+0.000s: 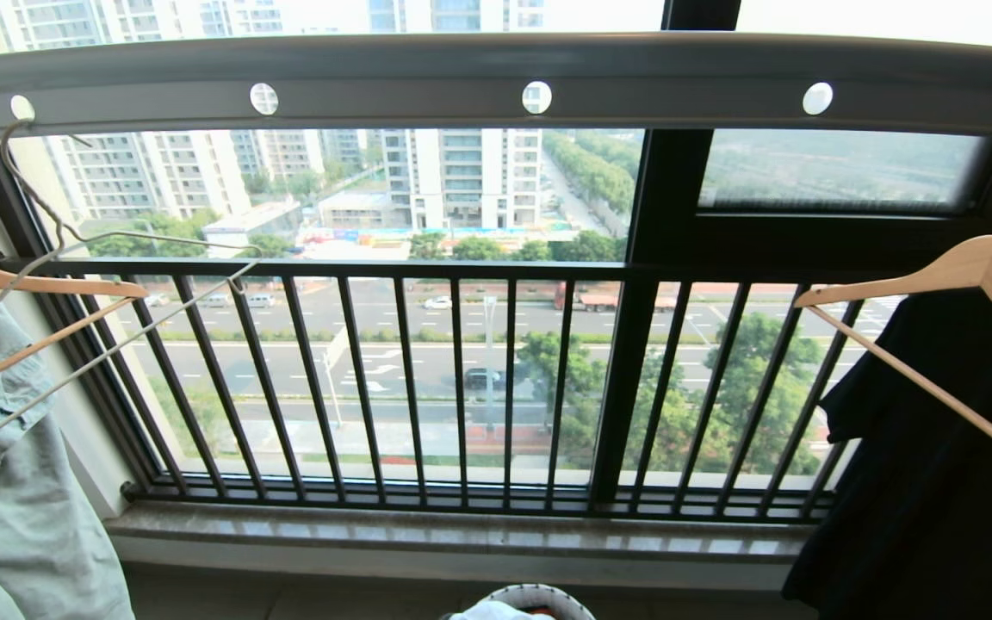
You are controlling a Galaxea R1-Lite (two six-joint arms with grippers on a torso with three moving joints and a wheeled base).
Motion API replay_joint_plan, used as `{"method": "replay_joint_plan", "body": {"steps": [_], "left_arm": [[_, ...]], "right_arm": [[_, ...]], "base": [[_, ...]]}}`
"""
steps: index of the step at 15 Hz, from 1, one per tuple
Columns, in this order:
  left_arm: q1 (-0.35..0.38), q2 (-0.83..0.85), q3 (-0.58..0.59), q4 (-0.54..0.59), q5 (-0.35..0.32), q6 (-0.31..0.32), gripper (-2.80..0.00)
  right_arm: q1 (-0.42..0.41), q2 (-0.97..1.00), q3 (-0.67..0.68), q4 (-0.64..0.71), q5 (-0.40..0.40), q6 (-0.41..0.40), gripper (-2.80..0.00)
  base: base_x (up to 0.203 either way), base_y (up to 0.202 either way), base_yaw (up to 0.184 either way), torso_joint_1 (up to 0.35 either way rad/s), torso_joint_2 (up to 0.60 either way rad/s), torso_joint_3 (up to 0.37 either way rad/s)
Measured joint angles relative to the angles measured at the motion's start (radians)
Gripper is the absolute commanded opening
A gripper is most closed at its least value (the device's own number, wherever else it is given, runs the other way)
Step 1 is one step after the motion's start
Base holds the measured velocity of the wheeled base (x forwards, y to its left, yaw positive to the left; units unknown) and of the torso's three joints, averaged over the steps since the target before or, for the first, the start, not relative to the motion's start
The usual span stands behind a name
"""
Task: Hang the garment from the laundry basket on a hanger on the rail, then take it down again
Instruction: Pick up the clothes rack on the clothesline
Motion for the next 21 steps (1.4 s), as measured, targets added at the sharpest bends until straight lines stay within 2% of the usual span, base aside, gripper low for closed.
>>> {"method": "replay_joint_plan", "body": {"steps": [13,19,21], "left_arm": [[0.0,0.0,0.0,0.0,0.0,0.002,-2.8],[0.0,0.0,-0.001,0.0,0.037,-0.042,-2.8],[0.001,0.0,-0.002,0.004,0.039,-0.039,-2.8]], "right_arm": [[0.0,0.0,0.0,0.0,-0.001,-0.001,-2.8],[0.0,0.0,0.0,0.0,0.0,-0.001,-2.8],[0.0,0.0,0.0,0.0,0.0,-0.001,-2.8]], "base": [[0.0,0.0,0.0,0.0,0.0,0.0],[0.0,0.0,0.0,0.0,0.0,0.0],[0.0,0.0,0.0,0.0,0.0,0.0]]}}
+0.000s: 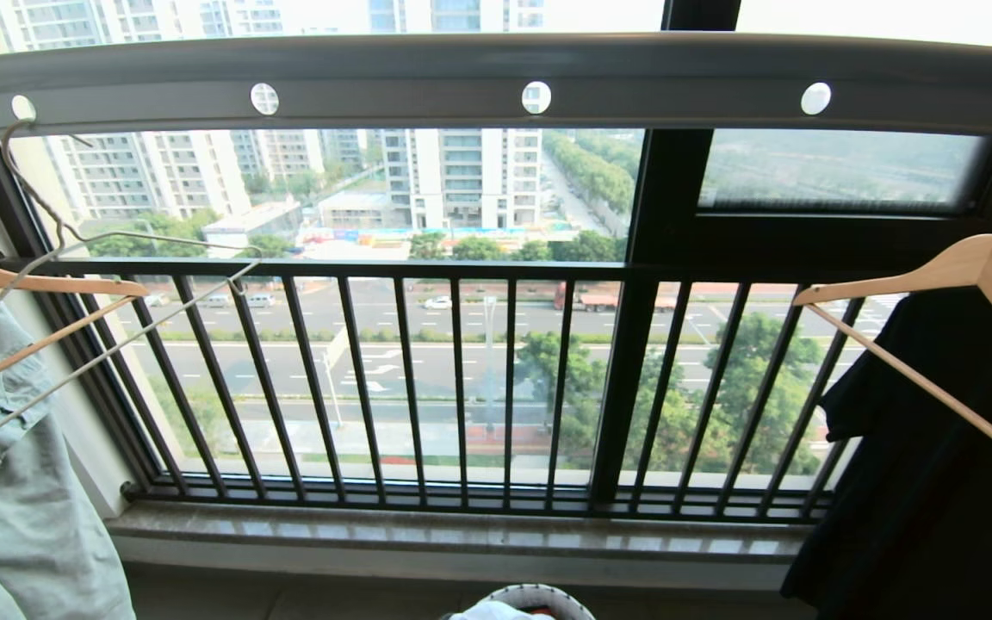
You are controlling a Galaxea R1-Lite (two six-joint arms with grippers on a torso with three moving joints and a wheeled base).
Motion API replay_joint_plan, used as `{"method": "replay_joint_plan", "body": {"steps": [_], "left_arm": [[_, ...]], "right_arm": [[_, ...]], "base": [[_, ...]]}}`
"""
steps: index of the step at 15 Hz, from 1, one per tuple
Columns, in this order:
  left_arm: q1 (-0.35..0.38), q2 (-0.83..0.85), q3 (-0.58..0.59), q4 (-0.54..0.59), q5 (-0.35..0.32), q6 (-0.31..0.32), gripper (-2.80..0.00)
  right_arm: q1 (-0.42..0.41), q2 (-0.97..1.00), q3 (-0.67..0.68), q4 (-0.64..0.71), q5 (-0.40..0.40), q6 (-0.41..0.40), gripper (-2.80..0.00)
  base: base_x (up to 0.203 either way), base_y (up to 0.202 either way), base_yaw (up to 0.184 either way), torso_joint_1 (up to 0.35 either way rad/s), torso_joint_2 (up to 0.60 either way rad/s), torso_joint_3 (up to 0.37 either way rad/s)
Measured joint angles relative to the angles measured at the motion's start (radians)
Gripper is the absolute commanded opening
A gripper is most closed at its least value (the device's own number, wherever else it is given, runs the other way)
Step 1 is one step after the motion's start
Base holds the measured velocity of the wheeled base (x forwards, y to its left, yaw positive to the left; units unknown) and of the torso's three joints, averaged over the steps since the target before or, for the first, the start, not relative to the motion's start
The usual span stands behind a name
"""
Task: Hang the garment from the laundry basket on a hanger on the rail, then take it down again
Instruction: Pick up the clothes rack on the clothesline
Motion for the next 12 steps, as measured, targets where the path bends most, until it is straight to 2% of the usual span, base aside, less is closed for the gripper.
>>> {"method": "replay_joint_plan", "body": {"steps": [5,8,10,12], "left_arm": [[0.004,0.027,-0.02,0.018,0.001,0.02,-2.8],[0.003,0.12,-0.124,0.007,0.005,0.013,-2.8],[0.002,0.218,-0.212,0.008,0.038,0.012,-2.8],[0.003,0.356,-0.3,0.007,0.116,0.016,-2.8]], "right_arm": [[0.0,0.0,0.0,0.0,0.0,0.0,-2.8],[0.0,0.0,0.0,0.0,0.0,0.0,-2.8],[0.0,0.0,0.0,0.0,-0.001,0.0,-2.8],[0.0,0.0,0.0,0.0,0.0,0.0,-2.8]], "base": [[0.0,0.0,0.0,0.0,0.0,0.0],[0.0,0.0,0.0,0.0,0.0,0.0],[0.0,0.0,0.0,0.0,0.0,0.0],[0.0,0.0,0.0,0.0,0.0,0.0]]}}
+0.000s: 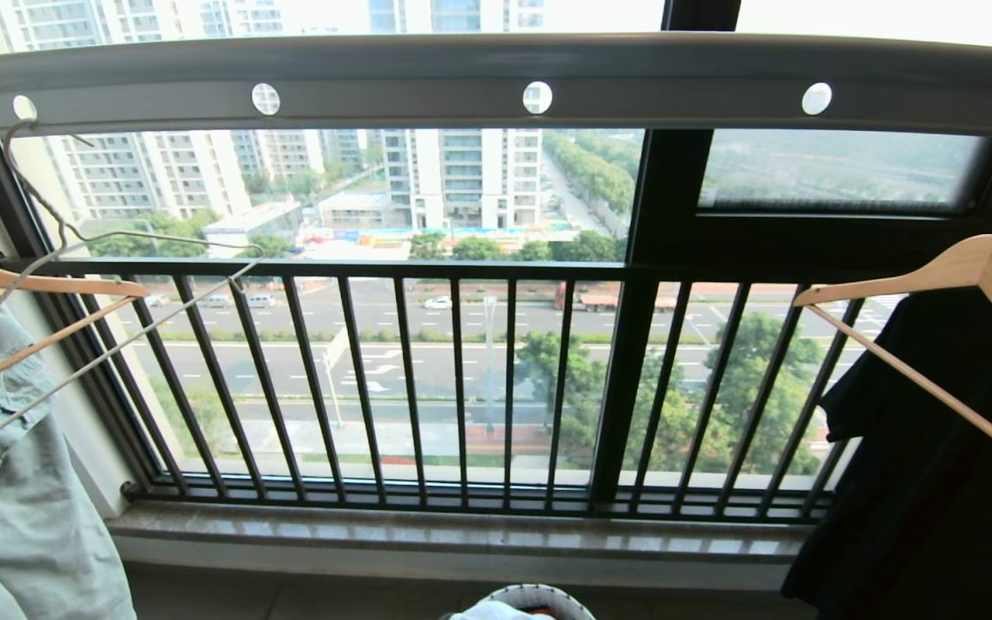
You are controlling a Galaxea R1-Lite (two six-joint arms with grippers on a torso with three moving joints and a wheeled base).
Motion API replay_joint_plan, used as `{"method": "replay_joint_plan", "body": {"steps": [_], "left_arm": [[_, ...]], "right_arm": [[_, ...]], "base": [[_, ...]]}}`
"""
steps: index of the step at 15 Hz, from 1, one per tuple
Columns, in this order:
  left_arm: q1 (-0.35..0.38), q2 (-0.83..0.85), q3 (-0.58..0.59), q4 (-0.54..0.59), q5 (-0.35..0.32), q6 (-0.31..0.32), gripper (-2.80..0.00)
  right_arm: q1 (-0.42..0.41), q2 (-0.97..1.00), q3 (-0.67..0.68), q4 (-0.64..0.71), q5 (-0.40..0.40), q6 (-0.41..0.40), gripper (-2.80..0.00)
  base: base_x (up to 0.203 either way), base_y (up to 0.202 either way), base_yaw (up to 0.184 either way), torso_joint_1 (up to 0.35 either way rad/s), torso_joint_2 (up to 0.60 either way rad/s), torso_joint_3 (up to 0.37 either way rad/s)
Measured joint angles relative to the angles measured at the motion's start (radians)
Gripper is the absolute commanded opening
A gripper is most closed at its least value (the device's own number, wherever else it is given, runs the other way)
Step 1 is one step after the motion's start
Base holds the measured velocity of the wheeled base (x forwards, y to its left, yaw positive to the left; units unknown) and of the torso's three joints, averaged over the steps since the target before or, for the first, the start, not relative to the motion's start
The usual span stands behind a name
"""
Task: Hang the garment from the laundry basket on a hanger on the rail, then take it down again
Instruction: Pick up the clothes rack on the clothesline
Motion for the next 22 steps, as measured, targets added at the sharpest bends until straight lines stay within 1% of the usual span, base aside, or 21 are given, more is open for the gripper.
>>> {"method": "replay_joint_plan", "body": {"steps": [1,3,6,7,8,10,11,12,14,15,16,17,20,22], "left_arm": [[0.0,0.079,-0.049,0.0,0.052,0.003,-2.8],[0.0,0.218,-0.193,0.003,0.149,0.015,-2.8],[0.013,0.376,-0.419,0.081,0.232,0.061,-2.8],[0.025,0.421,-0.491,0.123,0.247,0.067,-2.8],[0.051,0.466,-0.565,0.177,0.259,0.072,-2.8],[0.131,0.554,-0.692,0.281,0.269,0.081,-2.8],[0.164,0.589,-0.735,0.313,0.27,0.088,-2.8],[0.182,0.615,-0.759,0.325,0.257,0.102,-2.8],[0.207,0.652,-0.783,0.337,0.223,0.129,-2.8],[0.238,0.673,-0.796,0.358,0.207,0.14,0.0],[0.28,0.699,-0.821,0.384,0.176,0.145,0.0],[0.323,0.722,-0.847,0.41,0.119,0.149,0.0],[0.476,0.771,-0.909,0.463,-0.133,0.192,0.0],[0.558,0.792,-0.925,0.472,-0.31,0.212,0.0]], "right_arm": [[0.0,0.0,0.0,0.0,0.0,0.0,-2.8],[0.0,0.0,0.0,0.0,0.0,0.0,-2.8],[0.0,0.0,0.0,0.0,0.0,0.0,-2.8],[0.0,0.0,0.0,0.0,0.0,0.0,-2.8],[0.0,0.0,0.0,0.0,0.0,0.0,-2.8],[0.0,0.0,0.0,0.0,0.0,0.0,-2.8],[0.0,0.0,0.0,0.0,0.001,0.0,-2.8],[0.0,0.0,0.0,0.0,0.0,0.0,-2.8],[0.0,0.0,0.0,0.0,0.0,0.0,-2.8],[0.0,0.0,0.0,0.0,0.0,0.0,-2.8],[0.0,0.0,0.0,0.0,0.0,0.0,-2.8],[0.0,0.0,0.0,0.0,0.0,0.0,-2.8],[0.0,0.0,0.0,0.0,0.0,0.0,-2.8],[0.0,0.0,0.0,0.0,0.0,0.0,-2.8]], "base": [[0.0,0.0,0.0,0.0,0.0,0.0],[0.0,0.0,0.0,0.0,0.0,0.0],[0.0,0.0,0.0,0.0,0.0,0.0],[0.0,0.0,0.0,0.0,0.0,0.0],[0.0,0.0,0.0,0.0,0.0,0.0],[0.0,0.0,0.0,0.0,0.0,0.0],[0.0,0.0,0.0,0.0,0.0,0.0],[0.0,0.0,0.0,0.0,0.0,0.0],[0.0,0.0,0.0,0.0,0.0,0.0],[0.0,0.0,0.0,0.0,0.0,0.0],[0.0,0.0,0.0,0.0,0.0,0.0],[0.0,0.0,0.0,0.0,0.0,0.0],[0.0,0.0,0.0,0.0,0.0,0.0],[0.0,0.0,0.0,0.0,0.0,0.0]]}}
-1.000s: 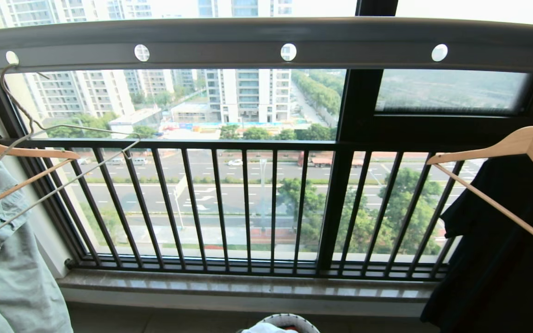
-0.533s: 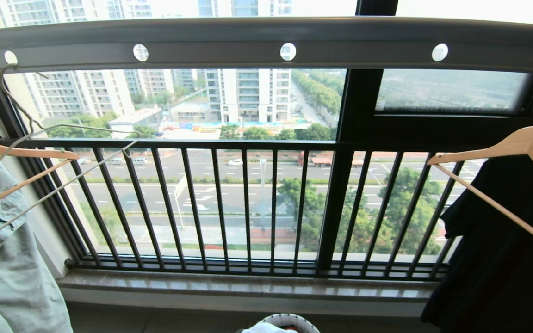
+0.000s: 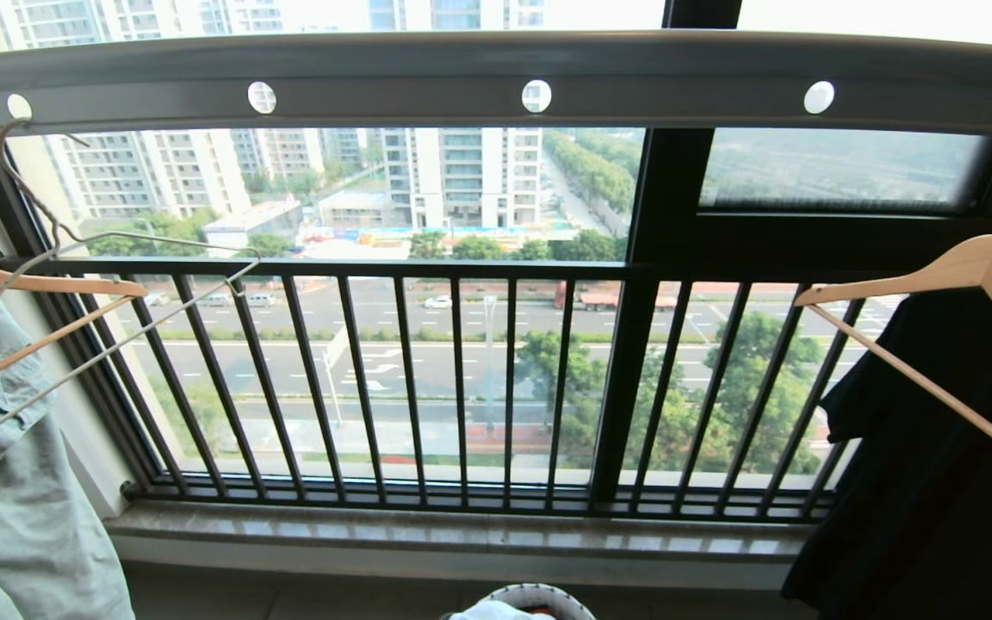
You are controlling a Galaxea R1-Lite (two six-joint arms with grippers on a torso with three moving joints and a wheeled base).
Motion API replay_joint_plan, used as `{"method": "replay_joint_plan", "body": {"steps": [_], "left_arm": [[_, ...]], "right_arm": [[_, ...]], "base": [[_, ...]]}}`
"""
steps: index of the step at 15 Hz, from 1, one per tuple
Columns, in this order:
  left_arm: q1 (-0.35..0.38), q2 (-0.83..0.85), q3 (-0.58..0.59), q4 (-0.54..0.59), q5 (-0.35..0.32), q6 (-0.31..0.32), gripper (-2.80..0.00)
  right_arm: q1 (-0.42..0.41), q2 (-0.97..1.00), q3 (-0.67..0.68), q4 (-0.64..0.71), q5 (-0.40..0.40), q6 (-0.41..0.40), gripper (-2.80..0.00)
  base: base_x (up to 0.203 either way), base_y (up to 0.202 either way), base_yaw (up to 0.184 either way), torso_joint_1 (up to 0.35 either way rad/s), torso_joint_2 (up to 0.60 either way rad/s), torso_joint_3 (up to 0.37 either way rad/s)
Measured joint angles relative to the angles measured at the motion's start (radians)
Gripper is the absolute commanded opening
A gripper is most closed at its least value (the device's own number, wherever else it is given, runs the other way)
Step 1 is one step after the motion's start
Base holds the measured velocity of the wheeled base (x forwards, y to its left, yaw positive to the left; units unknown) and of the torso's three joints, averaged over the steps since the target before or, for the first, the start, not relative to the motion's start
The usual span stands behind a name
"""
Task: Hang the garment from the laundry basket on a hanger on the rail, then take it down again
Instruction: Pick up the clothes rack on the clothesline
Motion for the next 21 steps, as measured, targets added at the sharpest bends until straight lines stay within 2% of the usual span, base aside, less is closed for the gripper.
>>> {"method": "replay_joint_plan", "body": {"steps": [2,7,14,19,21], "left_arm": [[0.069,0.025,-0.005,0.004,-0.166,0.004,0.0],[0.105,0.113,0.007,0.006,-0.363,0.001,0.0],[0.107,0.201,0.002,-0.045,-0.477,0.027,0.0],[0.107,0.252,0.002,-0.075,-0.511,0.143,0.0],[0.107,0.262,0.002,-0.076,-0.533,0.148,0.0]], "right_arm": [[0.0,0.0,0.0,0.0,0.0,0.0,-2.8],[0.0,0.0,0.0,0.0,0.001,0.0,-2.8],[0.0,0.0,0.0,0.0,0.0,0.0,-2.8],[0.0,0.0,0.0,0.0,0.0,0.0,-2.8],[0.0,0.0,0.0,0.0,0.001,0.0,-2.8]], "base": [[0.0,0.0,0.0,0.0,0.0,0.0],[0.0,0.0,0.0,0.0,0.0,0.0],[0.0,0.0,0.0,0.0,0.0,0.0],[0.0,0.0,0.0,0.0,0.0,0.0],[0.0,0.0,0.0,0.0,0.0,0.0]]}}
